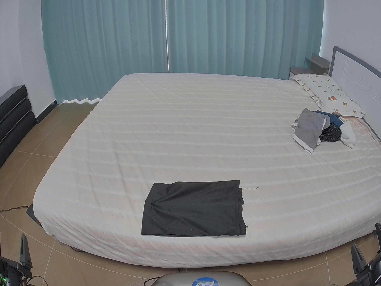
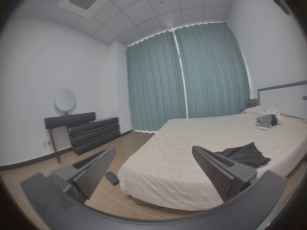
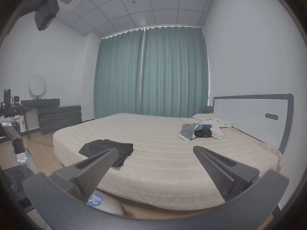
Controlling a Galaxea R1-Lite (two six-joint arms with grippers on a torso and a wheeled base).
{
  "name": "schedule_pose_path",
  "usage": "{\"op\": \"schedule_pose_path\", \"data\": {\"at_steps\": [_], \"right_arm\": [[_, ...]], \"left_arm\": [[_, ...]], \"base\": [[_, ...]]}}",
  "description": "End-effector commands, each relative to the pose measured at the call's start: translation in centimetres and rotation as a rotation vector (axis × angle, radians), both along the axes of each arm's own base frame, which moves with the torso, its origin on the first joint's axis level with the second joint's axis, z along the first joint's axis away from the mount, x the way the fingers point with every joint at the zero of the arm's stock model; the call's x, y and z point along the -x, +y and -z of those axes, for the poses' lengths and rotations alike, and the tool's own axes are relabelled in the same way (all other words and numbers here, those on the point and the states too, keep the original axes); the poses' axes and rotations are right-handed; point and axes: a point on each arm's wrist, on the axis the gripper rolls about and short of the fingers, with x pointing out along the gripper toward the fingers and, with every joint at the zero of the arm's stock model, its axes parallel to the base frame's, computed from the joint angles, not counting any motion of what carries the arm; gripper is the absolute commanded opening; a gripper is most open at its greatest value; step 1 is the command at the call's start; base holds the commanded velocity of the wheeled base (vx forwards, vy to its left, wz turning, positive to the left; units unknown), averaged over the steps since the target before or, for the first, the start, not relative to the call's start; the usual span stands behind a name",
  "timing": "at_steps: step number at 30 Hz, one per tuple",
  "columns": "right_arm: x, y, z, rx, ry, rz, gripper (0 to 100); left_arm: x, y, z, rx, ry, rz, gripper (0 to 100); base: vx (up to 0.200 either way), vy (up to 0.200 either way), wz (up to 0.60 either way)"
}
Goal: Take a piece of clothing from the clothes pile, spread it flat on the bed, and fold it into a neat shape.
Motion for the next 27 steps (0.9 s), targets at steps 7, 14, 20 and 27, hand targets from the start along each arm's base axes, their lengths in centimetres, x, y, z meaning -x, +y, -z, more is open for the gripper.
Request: {"op": "schedule_pose_path", "data": {"at_steps": [7,14,20,27], "right_arm": [[-0.07,0.17,0.18,0.023,-0.038,-0.070,100],[-0.12,0.27,0.37,0.114,-0.049,-0.121,100],[-0.09,0.26,0.34,-0.018,-0.018,-0.111,100],[-0.24,-0.11,0.91,-0.013,0.012,0.057,100]], "left_arm": [[-0.25,-0.73,0.49,0.046,0.007,0.330,100],[-0.23,-0.88,1.12,0.064,0.065,0.396,100],[-0.24,-0.85,1.17,0.075,0.065,0.384,100],[-0.24,-0.85,1.11,0.076,0.063,0.383,100]], "base": [[0.000,0.000,0.00],[0.000,0.000,0.00],[0.000,0.000,0.00],[0.000,0.000,0.00]]}}
